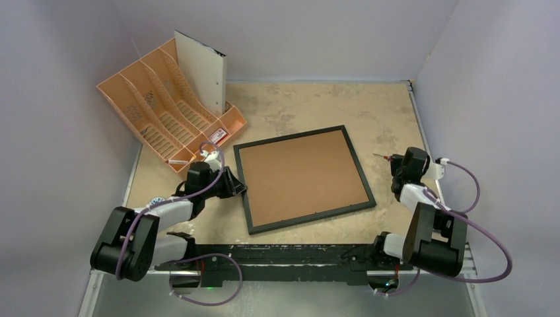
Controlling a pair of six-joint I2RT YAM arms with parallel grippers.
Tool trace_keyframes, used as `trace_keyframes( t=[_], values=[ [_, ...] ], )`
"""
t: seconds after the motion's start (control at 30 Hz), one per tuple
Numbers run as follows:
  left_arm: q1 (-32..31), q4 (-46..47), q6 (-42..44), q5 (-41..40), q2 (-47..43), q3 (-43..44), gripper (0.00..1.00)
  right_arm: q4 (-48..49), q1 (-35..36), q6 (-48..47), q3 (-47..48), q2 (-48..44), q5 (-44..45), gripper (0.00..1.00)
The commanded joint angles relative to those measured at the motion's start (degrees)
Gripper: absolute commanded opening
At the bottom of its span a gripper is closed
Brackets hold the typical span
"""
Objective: Take the photo out of the frame
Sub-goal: Place the screwdriver at the center of the board.
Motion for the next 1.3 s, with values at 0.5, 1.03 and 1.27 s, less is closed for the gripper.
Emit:
trace_keyframes(
  t=[0.5, 1.03, 1.27],
  values=[
    [-0.7, -5.3, 1.5, 3.5, 0.3, -0.6, 0.00, -7.4, 0.0, -6.9, -12.1, -12.9, -2.1, 0.47],
    [-0.7, -16.9, 4.2, 0.2, -6.7, 5.9, 0.29, -18.6, 0.0, -20.0, 1.0, -13.4, -11.7, 0.63],
    [-0.7, -26.5, 8.9, -2.5, -9.8, 15.5, 0.41, -30.2, 0.1, -26.1, 5.1, -12.9, -31.5, 0.66]
  ],
)
